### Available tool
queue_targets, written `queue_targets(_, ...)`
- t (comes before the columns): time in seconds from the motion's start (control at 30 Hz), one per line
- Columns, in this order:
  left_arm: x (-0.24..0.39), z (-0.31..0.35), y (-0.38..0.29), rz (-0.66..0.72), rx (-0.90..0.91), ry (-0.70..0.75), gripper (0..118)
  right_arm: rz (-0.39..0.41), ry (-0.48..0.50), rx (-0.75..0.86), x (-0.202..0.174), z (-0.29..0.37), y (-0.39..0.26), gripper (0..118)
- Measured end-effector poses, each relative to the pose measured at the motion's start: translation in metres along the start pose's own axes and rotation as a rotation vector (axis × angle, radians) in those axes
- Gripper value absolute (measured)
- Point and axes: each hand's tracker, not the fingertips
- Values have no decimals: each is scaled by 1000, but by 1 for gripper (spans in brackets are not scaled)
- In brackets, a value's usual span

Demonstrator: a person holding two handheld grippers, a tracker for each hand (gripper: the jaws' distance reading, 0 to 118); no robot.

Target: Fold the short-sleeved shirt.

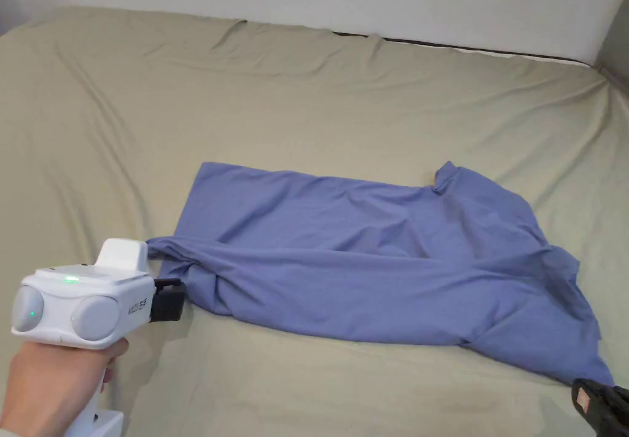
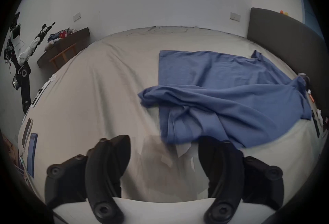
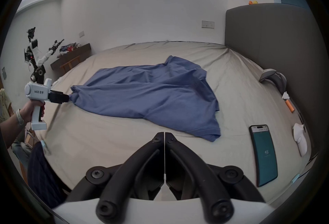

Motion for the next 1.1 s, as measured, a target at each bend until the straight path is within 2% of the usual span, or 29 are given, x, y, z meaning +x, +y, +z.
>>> queue_targets(0.07, 3, -15, 7, 10, -12, 27, 73, 5, -32, -15, 19, -13, -3, 0)
queue_targets(0.13, 9, -23, 9, -20, -37, 8, 47, 23, -81, -38, 30, -28, 1, 0)
queue_targets(0.17, 10, -26, 10, -18, -58, -25, 39, 26, -85, -44, 34, -35, 3, 5)
queue_targets(0.2, 11, -24, 14, -3, -52, -20, 25, 31, -86, -54, 39, -41, 3, 37)
queue_targets(0.23, 13, -21, 19, -3, -47, -15, 13, 41, -97, -73, 43, -51, 4, 76)
queue_targets(0.27, 17, -17, 20, -18, -46, -10, 7, 57, -103, -113, 47, -63, 5, 109)
queue_targets(0.3, 19, -15, 21, -63, -36, 35, 4, 69, -105, -154, 51, -77, 5, 117)
queue_targets(0.33, 19, -13, 21, -74, -32, 26, 4, 60, -99, -154, 51, -82, 2, 105)
queue_targets(0.37, 17, -12, 21, -65, -40, 14, 3, 59, -102, -130, 54, -92, 6, 84)
queue_targets(0.4, 15, -12, 19, -57, -40, 10, 2, 46, -125, -132, 57, -102, 9, 43)
queue_targets(0.43, 13, -10, 18, -51, -37, 4, 2, 12, -143, -139, 61, -110, 11, 16)
queue_targets(0.47, 12, -7, 17, -43, -29, -1, 1, -46, -110, -162, 67, -115, 12, 11)
queue_targets(0.5, 11, -5, 17, -39, -25, -7, 1, -104, -91, -202, 72, -121, 13, 8)
queue_targets(0.57, 12, 2, 17, -46, -18, -14, 1, -142, -59, -214, 77, -125, 17, 4)
queue_targets(0.67, 6, 12, 23, -28, -5, -31, 0, -108, -61, -168, 81, -109, 37, 4)
queue_targets(0.77, 2, 28, 27, -19, 10, -46, 0, -127, -30, -97, 78, -73, 61, 4)
queue_targets(0.9, -10, 55, 29, 1, 31, -86, 0, -110, 2, -58, 69, -26, 82, 4)
queue_targets(0.97, -13, 77, 28, 23, 40, -143, 0, -111, 23, -48, 63, -4, 82, 4)
queue_targets(1.1, -16, 110, 13, -33, 54, -153, 0, -95, 36, -50, 59, 25, 67, 4)
